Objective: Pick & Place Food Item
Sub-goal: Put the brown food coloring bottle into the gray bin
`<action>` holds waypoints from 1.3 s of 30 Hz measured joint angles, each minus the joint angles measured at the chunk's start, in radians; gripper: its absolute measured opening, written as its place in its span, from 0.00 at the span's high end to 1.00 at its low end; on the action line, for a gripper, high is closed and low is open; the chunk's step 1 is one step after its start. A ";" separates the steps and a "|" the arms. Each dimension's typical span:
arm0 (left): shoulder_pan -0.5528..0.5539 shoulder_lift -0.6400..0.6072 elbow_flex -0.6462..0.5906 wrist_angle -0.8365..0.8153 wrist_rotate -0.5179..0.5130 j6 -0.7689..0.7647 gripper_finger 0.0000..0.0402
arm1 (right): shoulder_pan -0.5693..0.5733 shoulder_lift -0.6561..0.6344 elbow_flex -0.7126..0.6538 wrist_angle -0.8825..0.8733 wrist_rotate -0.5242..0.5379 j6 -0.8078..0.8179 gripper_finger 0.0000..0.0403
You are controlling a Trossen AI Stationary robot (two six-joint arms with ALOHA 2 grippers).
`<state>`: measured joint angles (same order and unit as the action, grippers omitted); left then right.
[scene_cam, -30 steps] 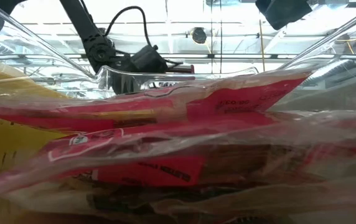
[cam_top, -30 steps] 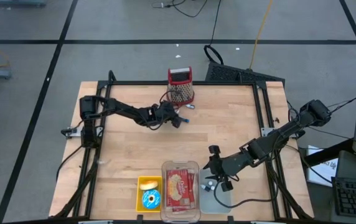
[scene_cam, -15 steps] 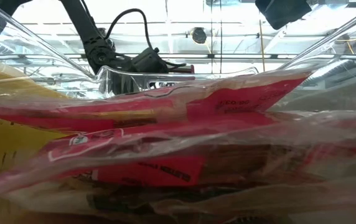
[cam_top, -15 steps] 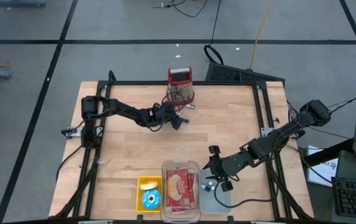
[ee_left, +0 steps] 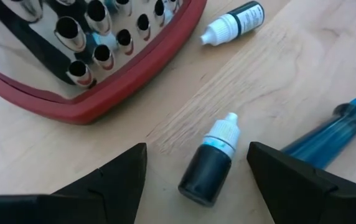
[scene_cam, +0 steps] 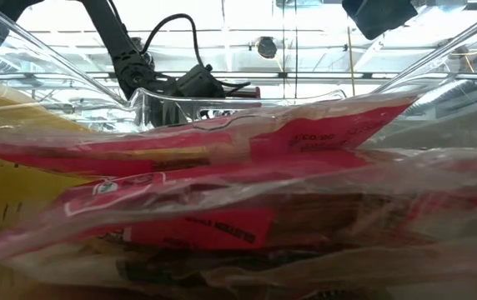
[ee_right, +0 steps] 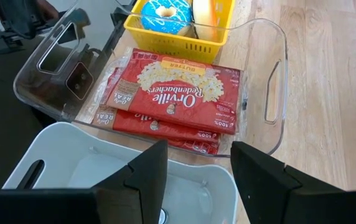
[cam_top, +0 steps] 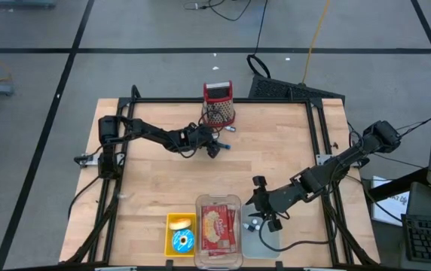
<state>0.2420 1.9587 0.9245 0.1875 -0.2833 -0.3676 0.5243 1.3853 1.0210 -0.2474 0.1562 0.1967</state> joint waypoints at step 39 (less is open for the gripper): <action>-0.091 -0.203 -0.003 -0.135 0.088 -0.022 0.79 | 0.000 0.000 0.000 -0.011 0.000 0.000 0.59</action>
<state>0.1509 1.7552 0.9211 0.0521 -0.1957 -0.3899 0.5240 1.3851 1.0210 -0.2580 0.1566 0.1970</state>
